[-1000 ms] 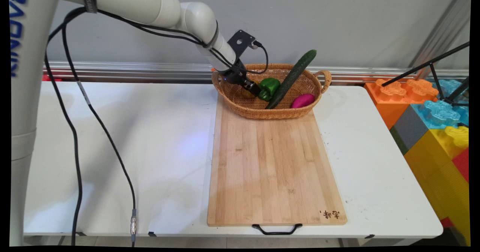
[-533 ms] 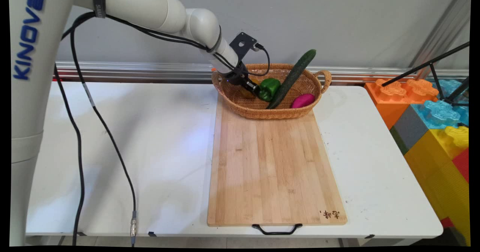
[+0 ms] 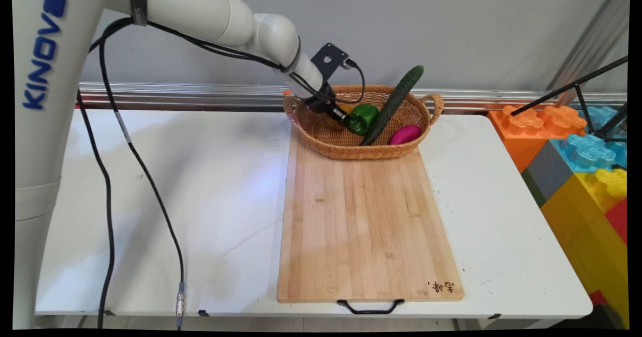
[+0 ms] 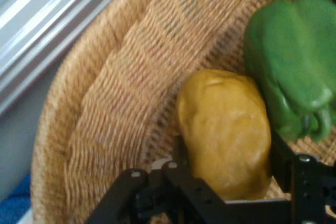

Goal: Place the picked object on the cutting board

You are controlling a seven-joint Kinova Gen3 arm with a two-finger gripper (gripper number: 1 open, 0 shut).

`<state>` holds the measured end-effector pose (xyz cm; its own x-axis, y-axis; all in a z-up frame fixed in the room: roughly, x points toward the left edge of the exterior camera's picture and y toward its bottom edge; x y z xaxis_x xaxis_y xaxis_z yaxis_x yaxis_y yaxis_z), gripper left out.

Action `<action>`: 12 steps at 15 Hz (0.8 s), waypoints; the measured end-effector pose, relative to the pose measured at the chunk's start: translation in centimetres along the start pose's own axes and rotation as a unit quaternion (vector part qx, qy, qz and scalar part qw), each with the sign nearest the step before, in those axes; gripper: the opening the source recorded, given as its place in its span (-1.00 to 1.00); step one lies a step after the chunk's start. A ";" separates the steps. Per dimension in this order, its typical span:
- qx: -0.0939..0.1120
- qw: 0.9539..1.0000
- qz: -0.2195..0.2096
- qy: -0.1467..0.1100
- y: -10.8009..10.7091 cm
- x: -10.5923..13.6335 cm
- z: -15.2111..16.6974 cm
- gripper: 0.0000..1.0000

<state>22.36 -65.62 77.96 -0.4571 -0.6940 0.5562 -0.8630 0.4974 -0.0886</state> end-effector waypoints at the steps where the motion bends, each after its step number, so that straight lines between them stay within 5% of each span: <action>1: 0.001 1.000 0.003 0.004 0.2 0.3 -0.2 -1.00; 12: 0.033 0.995 0.068 0.064 4.2 3.8 -8.2 -1.00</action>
<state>18.80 -61.88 86.46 -0.5432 -0.5482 0.6359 -0.8091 0.5440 -0.2223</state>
